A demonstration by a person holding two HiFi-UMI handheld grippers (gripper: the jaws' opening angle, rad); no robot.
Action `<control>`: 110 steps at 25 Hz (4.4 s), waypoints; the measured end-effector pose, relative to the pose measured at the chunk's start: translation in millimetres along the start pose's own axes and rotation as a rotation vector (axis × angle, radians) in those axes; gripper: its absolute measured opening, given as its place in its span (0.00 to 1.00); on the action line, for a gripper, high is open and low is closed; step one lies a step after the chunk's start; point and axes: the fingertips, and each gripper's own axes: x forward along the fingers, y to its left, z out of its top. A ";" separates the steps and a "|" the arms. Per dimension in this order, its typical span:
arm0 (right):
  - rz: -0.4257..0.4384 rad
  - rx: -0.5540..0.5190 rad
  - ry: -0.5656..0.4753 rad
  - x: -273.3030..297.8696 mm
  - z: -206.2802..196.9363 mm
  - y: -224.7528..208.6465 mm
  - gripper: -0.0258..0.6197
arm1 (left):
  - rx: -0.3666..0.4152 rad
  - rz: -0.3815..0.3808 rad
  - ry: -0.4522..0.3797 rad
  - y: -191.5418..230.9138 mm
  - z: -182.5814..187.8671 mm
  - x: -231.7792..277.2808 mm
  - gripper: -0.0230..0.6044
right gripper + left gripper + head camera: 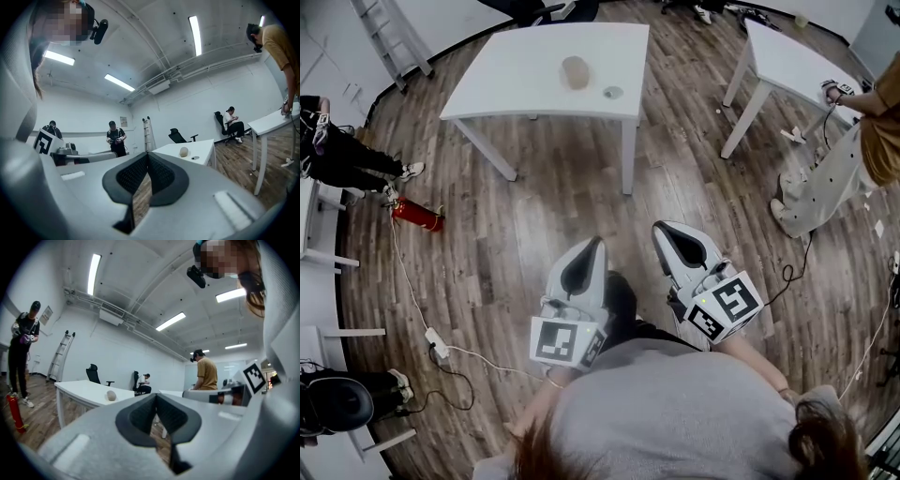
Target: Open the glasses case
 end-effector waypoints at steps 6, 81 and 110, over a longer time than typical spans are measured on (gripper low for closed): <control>0.011 -0.014 -0.022 41.8 11.2 -13.9 0.04 | 0.003 -0.016 -0.004 31.1 3.4 32.6 0.04; 0.026 -0.014 0.021 487.8 91.1 -329.7 0.04 | -0.015 -0.010 0.002 354.7 62.4 484.7 0.04; 0.013 0.012 0.034 524.2 92.8 -348.0 0.04 | -0.230 0.120 0.410 428.3 -44.8 506.4 0.47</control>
